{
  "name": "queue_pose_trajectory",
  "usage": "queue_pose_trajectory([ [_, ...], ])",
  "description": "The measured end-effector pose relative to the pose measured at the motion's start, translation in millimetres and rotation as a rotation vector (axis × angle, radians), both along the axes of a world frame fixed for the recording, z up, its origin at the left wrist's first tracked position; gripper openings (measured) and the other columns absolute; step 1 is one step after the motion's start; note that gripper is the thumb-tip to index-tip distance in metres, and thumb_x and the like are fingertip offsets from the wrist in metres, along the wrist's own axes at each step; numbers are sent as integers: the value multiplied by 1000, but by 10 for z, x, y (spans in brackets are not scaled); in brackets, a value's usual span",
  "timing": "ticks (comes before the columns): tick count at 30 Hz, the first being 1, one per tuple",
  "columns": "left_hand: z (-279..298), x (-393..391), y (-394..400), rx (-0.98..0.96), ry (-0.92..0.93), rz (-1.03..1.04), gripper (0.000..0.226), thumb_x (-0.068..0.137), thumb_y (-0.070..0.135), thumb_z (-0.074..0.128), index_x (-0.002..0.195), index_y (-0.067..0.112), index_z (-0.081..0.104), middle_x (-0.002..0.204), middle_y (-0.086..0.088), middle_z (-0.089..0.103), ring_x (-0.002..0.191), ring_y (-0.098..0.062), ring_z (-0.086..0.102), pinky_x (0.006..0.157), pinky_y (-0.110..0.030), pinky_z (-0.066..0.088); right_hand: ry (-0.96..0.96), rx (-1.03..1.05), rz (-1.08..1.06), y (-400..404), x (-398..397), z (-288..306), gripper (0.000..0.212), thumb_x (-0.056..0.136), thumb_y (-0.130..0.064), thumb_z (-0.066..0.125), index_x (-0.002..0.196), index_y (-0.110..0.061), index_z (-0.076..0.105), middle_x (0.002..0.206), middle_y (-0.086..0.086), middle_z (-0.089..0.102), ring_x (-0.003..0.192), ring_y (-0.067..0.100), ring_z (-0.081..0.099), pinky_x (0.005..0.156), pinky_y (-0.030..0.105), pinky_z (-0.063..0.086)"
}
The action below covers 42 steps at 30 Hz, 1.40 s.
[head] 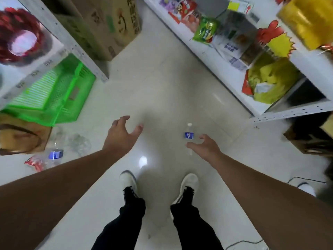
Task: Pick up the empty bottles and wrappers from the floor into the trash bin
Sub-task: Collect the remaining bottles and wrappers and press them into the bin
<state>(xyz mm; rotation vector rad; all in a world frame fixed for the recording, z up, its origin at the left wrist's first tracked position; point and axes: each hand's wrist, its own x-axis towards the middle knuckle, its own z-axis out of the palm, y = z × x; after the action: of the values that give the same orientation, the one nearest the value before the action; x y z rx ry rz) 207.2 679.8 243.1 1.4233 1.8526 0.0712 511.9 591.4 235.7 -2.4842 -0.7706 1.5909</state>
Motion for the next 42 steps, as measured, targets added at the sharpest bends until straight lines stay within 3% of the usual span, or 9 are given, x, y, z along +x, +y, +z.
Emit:
queue_pose_trajectory([
  [3, -1159, -14, -36, -8, 41, 25, 91, 78, 87, 52, 149, 30, 47, 149, -4, 52, 137, -26, 54, 108, -42, 43, -51, -15, 23, 12, 97, -1168, 79, 77, -55, 85, 143, -25, 53, 122, 1, 53, 91, 15, 54, 67, 26, 41],
  [7, -2554, -44, -156, -22, 67, 53, 89, 79, 87, 52, 150, 35, 44, 152, 2, 49, 138, -23, 52, 102, -42, 45, -154, -29, 58, -37, 185, -2606, 95, 76, -55, 86, 154, -22, 42, 143, 13, 53, 126, 32, 58, 101, 38, 49],
  [9, -3132, -89, -210, -15, 73, 67, 88, 79, 85, 52, 150, 35, 43, 152, 3, 48, 136, -22, 53, 98, -39, 44, -198, -21, 45, -18, 201, -3200, 96, 75, -54, 87, 152, -20, 42, 143, 16, 53, 129, 36, 57, 107, 41, 50],
  [16, -4137, -568, -364, 4, 100, 112, 82, 85, 75, 55, 153, 31, 41, 152, 1, 47, 140, -24, 48, 105, -42, 45, -387, 92, 58, 61, 196, -4314, 78, 75, -36, 86, 135, -11, 43, 129, 20, 64, 117, 43, 64, 97, 47, 51],
  [21, -3682, -1098, -641, -49, 168, 211, 80, 89, 72, 58, 154, 30, 40, 154, -2, 45, 142, -29, 44, 106, -47, 44, -373, 134, 155, 52, -247, -3926, 80, 75, -36, 88, 136, -13, 43, 126, 19, 65, 113, 43, 65, 91, 45, 49],
  [28, -2244, -1768, -889, -43, 142, 367, 84, 84, 76, 55, 153, 29, 42, 153, -3, 46, 141, -29, 45, 105, -48, 44, -209, 167, 365, 310, -1327, -2476, 79, 75, -39, 88, 137, -18, 43, 108, 3, 58, 93, 30, 59, 81, 38, 46],
  [34, -1219, -2206, -981, -6, 73, 599, 80, 88, 68, 64, 153, 25, 45, 152, -7, 48, 141, -33, 47, 108, -47, 43, -68, 162, 541, 542, -2355, -1351, 67, 75, -41, 86, 122, -30, 39, 107, -3, 63, 80, 18, 61, 74, 35, 47],
  [37, -944, -2422, -1058, -17, 53, 642, 80, 88, 69, 62, 154, 28, 43, 152, -3, 47, 140, -29, 46, 106, -47, 45, -32, 153, 636, 627, -2849, -1006, 71, 76, -41, 85, 130, -25, 43, 108, -3, 65, 88, 22, 66, 75, 36, 50],
  [42, -1069, -2833, -1014, -25, 55, 578, 76, 85, 71, 63, 151, 41, 43, 151, 5, 48, 137, -27, 44, 97, -45, 48, -53, 150, 766, 913, -3513, -1007, 64, 75, -41, 86, 122, -28, 44, 106, -2, 67, 90, 26, 67, 79, 38, 52],
])
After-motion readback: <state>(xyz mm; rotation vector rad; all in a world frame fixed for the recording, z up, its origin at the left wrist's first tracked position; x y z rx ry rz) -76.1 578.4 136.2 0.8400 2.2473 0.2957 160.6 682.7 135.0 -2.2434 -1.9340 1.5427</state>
